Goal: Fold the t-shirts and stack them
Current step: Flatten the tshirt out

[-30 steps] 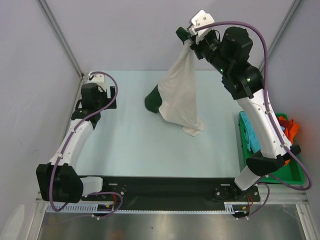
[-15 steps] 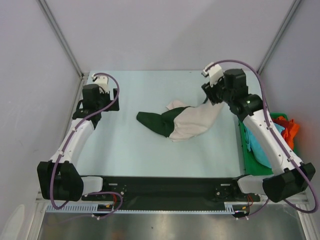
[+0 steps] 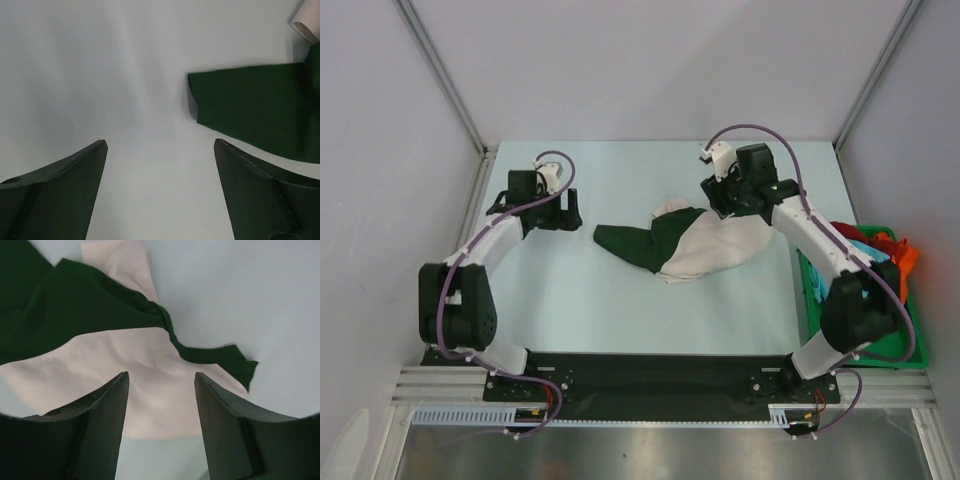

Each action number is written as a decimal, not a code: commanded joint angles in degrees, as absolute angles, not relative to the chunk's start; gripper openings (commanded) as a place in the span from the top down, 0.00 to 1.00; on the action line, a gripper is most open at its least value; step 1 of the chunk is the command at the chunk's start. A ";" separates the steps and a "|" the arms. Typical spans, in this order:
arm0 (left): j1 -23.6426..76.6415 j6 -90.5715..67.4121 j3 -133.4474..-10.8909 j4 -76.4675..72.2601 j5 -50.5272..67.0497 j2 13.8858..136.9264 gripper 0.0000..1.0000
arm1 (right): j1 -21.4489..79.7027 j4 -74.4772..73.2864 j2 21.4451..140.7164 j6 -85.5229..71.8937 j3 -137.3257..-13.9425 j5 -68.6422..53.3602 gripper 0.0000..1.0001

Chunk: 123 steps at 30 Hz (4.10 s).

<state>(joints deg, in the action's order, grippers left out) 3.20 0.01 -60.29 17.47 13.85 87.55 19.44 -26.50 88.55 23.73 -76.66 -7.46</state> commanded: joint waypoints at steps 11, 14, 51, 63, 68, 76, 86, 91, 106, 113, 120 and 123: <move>3.69 3.43 -81.55 22.85 25.93 111.44 0.16 | 12.66 -23.91 100.20 19.86 -84.73 -12.92 0.38; 4.39 3.34 -81.91 22.85 26.63 113.64 0.21 | 12.66 -23.73 100.02 19.95 -84.03 -12.66 0.37; 8.70 11.33 -93.08 27.68 24.96 108.55 1.00 | 10.37 -20.74 107.92 19.43 -91.39 -8.70 0.37; 13.44 21.69 -79.72 39.71 32.69 87.90 1.00 | 11.34 -20.83 107.68 19.42 -90.29 -5.54 0.39; 16.86 25.22 -73.31 49.21 34.80 80.96 1.00 | 9.23 -19.16 107.66 20.74 -86.13 -3.96 0.39; 24.42 28.48 -68.29 50.62 31.56 78.66 0.99 | 5.98 -17.75 116.18 26.36 -89.73 -0.09 0.38; 25.14 28.92 -73.04 51.50 31.03 82.44 1.00 | 5.80 -20.39 120.32 29.79 -89.83 0.61 0.36; 25.14 28.74 -73.56 50.80 30.94 83.67 1.00 | 5.98 -20.39 120.94 30.15 -89.65 0.53 0.39; 24.96 30.06 -74.97 51.15 26.64 82.80 1.00 | 7.64 -23.38 120.76 34.62 -93.86 -4.04 1.00; 24.87 32.69 -82.69 53.78 21.54 77.61 1.00 | 12.82 -23.38 119.44 35.70 -106.68 -3.34 1.00; 24.87 34.80 -94.12 54.32 14.51 73.57 1.00 | 18.63 -28.20 123.57 33.15 -131.28 -3.43 1.00; 24.87 32.53 -101.40 53.09 13.80 72.25 0.99 | 19.78 -28.74 126.29 30.86 -143.56 -3.43 1.00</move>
